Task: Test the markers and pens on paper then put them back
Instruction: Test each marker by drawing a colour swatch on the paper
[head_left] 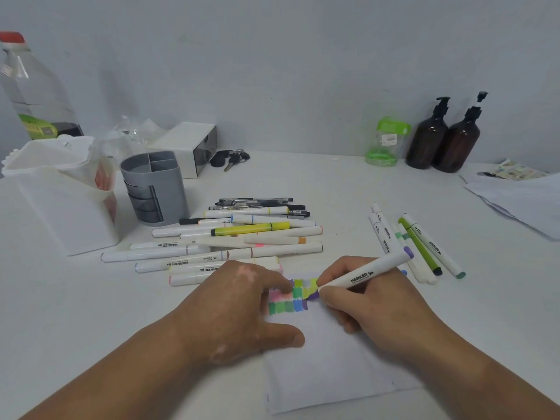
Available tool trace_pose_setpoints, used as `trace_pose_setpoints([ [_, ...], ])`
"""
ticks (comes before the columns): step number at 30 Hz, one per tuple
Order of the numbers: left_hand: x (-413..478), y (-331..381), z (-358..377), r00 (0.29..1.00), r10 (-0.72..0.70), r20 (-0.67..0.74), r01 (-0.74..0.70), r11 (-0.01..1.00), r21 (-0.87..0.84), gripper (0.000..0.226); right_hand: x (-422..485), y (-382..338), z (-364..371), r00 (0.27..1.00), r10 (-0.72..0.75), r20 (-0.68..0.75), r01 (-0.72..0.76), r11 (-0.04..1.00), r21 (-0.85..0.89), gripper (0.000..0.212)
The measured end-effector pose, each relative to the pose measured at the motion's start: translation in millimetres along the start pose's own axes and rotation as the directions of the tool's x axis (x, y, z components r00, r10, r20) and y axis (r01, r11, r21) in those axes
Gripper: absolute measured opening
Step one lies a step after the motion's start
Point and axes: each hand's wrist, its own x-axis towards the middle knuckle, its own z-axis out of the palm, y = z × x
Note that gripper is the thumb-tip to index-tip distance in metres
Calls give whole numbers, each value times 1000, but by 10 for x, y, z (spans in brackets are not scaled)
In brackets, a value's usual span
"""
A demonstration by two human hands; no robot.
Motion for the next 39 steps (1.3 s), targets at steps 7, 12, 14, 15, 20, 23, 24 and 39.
trace_pose_setpoints([
  [7,1,-11,2,1000,-1,5,1,1000,14,79,14,15,1,1000,-3,-12,3,1000,1,14],
  [12,2,-15,3,1000,3,-3,-3,1000,23,79,22,27,6,1000,-15,-19,15,1000,-5,15],
  [14,-3,-15,6,1000,4,-1,-4,1000,23,79,29,33,8,999,-18,-29,18,1000,-8,14],
  [15,-4,-15,9,1000,5,0,-5,1000,20,79,29,38,8,1000,-22,-21,21,1000,-12,14],
  [20,-8,-12,7,999,7,-34,-8,1000,-12,72,48,52,-15,994,-50,-93,63,988,140,13],
  [23,-16,-11,-24,994,9,-112,-18,996,-84,52,91,46,-71,978,-37,-206,118,910,398,2],
  [24,-10,-8,-37,988,9,-155,-29,991,-129,41,99,40,-91,975,-32,-222,132,882,453,4],
  [39,59,-22,-16,991,-92,-101,-29,580,-814,27,116,1,-173,991,-55,-121,121,760,638,11],
])
